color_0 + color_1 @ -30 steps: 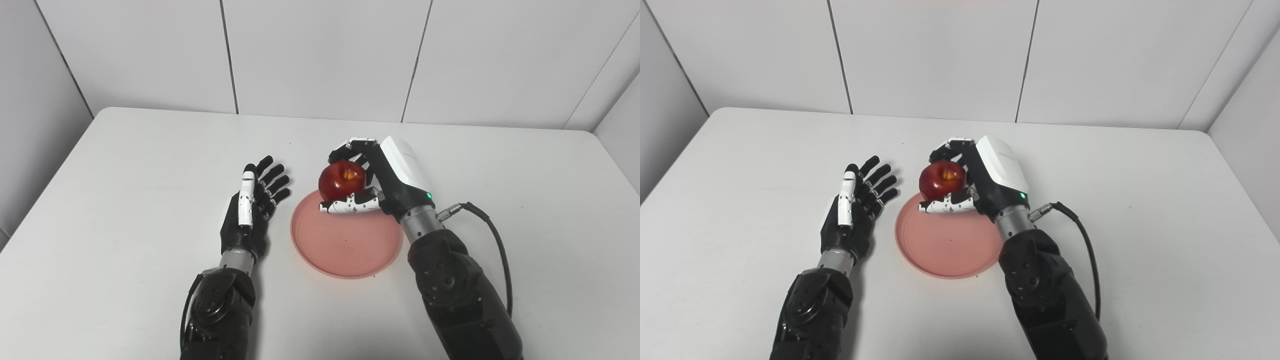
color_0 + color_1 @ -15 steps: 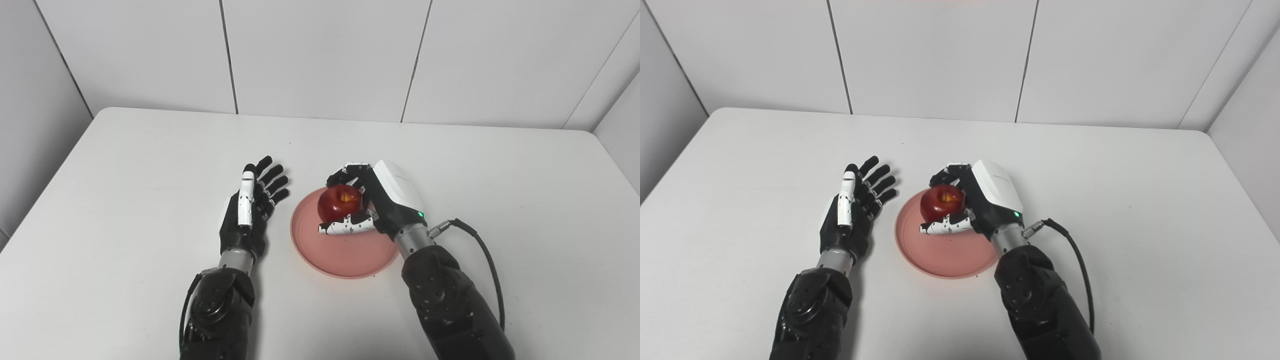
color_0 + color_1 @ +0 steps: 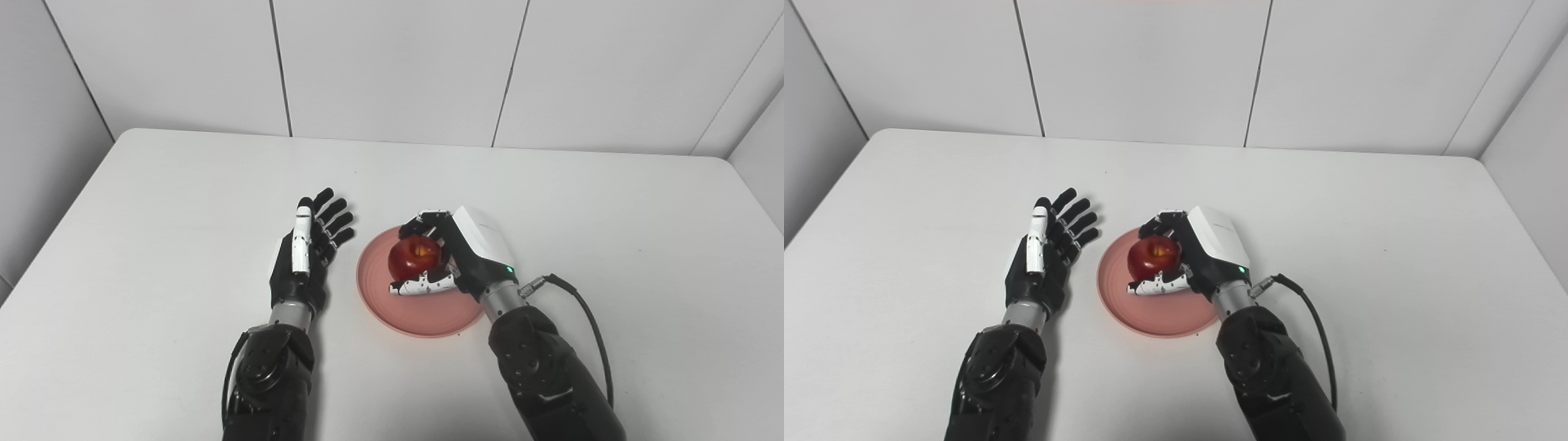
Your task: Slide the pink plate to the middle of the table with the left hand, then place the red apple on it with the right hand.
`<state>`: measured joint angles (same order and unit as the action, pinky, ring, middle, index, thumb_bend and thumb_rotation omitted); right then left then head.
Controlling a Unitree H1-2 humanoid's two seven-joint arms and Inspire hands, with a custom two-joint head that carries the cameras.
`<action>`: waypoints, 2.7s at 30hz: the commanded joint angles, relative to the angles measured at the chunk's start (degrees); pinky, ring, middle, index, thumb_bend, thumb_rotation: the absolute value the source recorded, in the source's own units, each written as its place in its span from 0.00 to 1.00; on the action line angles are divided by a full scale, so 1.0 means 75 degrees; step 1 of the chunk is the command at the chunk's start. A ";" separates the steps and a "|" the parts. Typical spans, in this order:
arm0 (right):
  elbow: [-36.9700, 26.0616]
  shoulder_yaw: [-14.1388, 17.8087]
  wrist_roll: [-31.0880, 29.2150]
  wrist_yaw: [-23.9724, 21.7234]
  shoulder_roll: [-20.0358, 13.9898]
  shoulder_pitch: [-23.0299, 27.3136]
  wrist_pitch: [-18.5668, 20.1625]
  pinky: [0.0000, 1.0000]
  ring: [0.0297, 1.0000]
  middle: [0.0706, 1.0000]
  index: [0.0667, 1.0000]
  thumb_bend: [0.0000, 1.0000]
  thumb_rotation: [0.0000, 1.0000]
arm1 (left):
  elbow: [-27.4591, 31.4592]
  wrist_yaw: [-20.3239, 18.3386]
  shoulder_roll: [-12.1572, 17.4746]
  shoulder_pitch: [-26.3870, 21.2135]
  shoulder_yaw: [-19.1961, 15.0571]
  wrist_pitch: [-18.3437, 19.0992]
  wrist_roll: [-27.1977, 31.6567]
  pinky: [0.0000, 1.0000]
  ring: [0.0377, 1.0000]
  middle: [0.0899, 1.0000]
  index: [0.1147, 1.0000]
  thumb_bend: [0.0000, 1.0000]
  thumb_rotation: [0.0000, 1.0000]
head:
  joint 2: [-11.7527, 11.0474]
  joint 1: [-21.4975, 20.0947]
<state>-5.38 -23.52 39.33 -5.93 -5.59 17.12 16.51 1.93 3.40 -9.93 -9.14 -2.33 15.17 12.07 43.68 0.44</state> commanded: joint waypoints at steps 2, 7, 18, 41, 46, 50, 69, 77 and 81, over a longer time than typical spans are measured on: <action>-0.0060 0.0001 0.0029 0.0089 0.0059 0.0210 -0.0307 0.30 0.36 0.38 0.49 0.52 0.00 | 0.0097 0.0063 -0.0087 -0.0108 0.0000 0.0119 -0.0009 0.81 0.81 0.82 0.81 0.40 1.00 | 0.0012 0.0012; -0.0068 0.0010 -0.0001 0.0048 0.0084 0.0191 -0.0251 0.28 0.35 0.38 0.50 0.52 0.00 | 0.0102 0.0048 -0.0064 -0.0112 0.0026 0.0119 -0.0038 0.81 0.82 0.82 0.81 0.40 1.00 | 0.0015 0.0003; -0.0090 -0.0072 0.0159 -0.0099 0.0033 0.0199 -0.0131 0.27 0.34 0.38 0.50 0.52 0.00 | 0.0142 0.0020 -0.0081 -0.0099 0.0001 0.0168 0.0053 0.81 0.82 0.82 0.81 0.40 1.00 | 0.0019 -0.0047; -0.0489 -0.0112 0.0802 -0.0959 0.0036 0.0214 0.0332 0.34 0.43 0.52 0.74 1.00 0.36 | 0.0153 0.0012 -0.0050 -0.0106 0.0019 0.0186 0.0018 0.81 0.82 0.82 0.81 0.41 1.00 | 0.0032 -0.0053; -0.0532 -0.0070 0.0798 -0.1030 0.0032 0.0198 0.0240 0.45 0.56 0.66 0.78 1.00 0.45 | 0.0115 0.0027 -0.0054 -0.0122 0.0010 0.0149 0.0004 0.80 0.81 0.82 0.81 0.40 1.00 | 0.0029 -0.0058; -0.0595 -0.0035 0.0771 -0.1090 -0.0023 0.0180 0.0153 0.63 0.74 0.78 0.81 1.00 0.50 | 0.0114 0.0027 -0.0056 -0.0122 0.0009 0.0131 0.0000 0.80 0.81 0.81 0.80 0.40 1.00 | 0.0025 -0.0060; -0.1351 0.0599 0.0627 -0.1152 -0.0256 0.0157 0.0223 0.79 0.89 0.90 0.94 1.00 0.69 | 0.0071 -0.0077 0.0029 -0.0088 -0.0025 0.0079 0.0055 0.81 0.81 0.82 0.81 0.41 1.00 | 0.0003 -0.0216; -0.1918 0.1356 0.0196 -0.0793 -0.0226 -0.0004 0.0038 0.77 0.85 0.89 0.92 1.00 0.73 | -0.0033 -0.0299 0.0126 -0.0069 -0.0098 -0.0062 0.0139 0.83 0.82 0.83 0.82 0.40 1.00 | -0.0038 -0.0520; -0.1981 0.1627 -0.0035 -0.0590 -0.0254 -0.0036 -0.0108 0.76 0.85 0.89 0.91 1.00 0.74 | -0.0044 -0.0316 0.0109 -0.0076 -0.0173 -0.0021 0.0178 0.83 0.82 0.83 0.82 0.41 1.00 | -0.0040 -0.0557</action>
<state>-18.35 -12.13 39.89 -12.07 -7.51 15.54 17.74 1.60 0.91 -8.87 -9.13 -3.51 14.83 12.64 43.33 -3.78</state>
